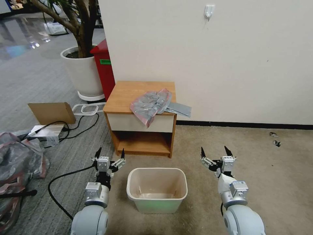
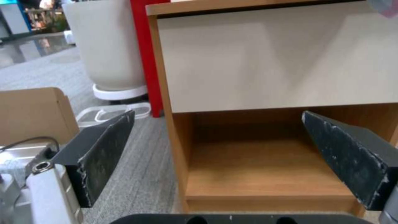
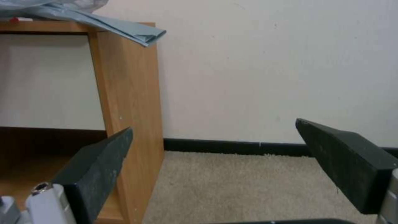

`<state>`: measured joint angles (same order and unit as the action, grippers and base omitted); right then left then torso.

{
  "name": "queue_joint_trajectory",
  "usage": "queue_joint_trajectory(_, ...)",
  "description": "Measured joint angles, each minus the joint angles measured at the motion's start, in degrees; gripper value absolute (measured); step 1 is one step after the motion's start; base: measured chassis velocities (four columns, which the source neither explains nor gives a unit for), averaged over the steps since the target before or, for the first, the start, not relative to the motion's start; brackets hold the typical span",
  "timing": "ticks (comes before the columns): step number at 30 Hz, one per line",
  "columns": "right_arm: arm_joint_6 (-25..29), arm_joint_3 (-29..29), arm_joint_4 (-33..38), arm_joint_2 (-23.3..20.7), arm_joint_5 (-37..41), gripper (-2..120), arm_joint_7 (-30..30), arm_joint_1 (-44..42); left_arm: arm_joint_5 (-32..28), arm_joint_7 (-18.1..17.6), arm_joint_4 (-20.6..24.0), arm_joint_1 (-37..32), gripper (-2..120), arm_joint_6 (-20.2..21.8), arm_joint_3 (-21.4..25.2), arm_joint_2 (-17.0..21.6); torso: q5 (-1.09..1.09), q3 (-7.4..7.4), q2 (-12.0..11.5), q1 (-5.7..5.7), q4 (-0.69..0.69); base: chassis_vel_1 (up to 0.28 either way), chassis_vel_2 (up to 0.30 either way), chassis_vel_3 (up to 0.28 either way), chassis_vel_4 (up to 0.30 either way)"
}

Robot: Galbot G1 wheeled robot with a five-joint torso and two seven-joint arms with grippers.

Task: Pick up the garbage bag from the table and place it over the trash can.

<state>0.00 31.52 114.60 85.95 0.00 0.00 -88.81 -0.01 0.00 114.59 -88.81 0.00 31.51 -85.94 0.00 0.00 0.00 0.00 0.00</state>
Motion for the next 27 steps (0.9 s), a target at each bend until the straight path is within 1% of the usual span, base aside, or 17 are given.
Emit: queue_joint_trajectory(27, 0.00, 0.01, 0.02, 0.00, 0.03, 100, 0.00, -0.02, -0.01, 0.00, 0.05, -0.04, 100, 0.00, 0.01, 0.02, 0.00, 0.00, 0.00, 0.00, 0.00, 0.000, 0.000, 0.000, 0.000)
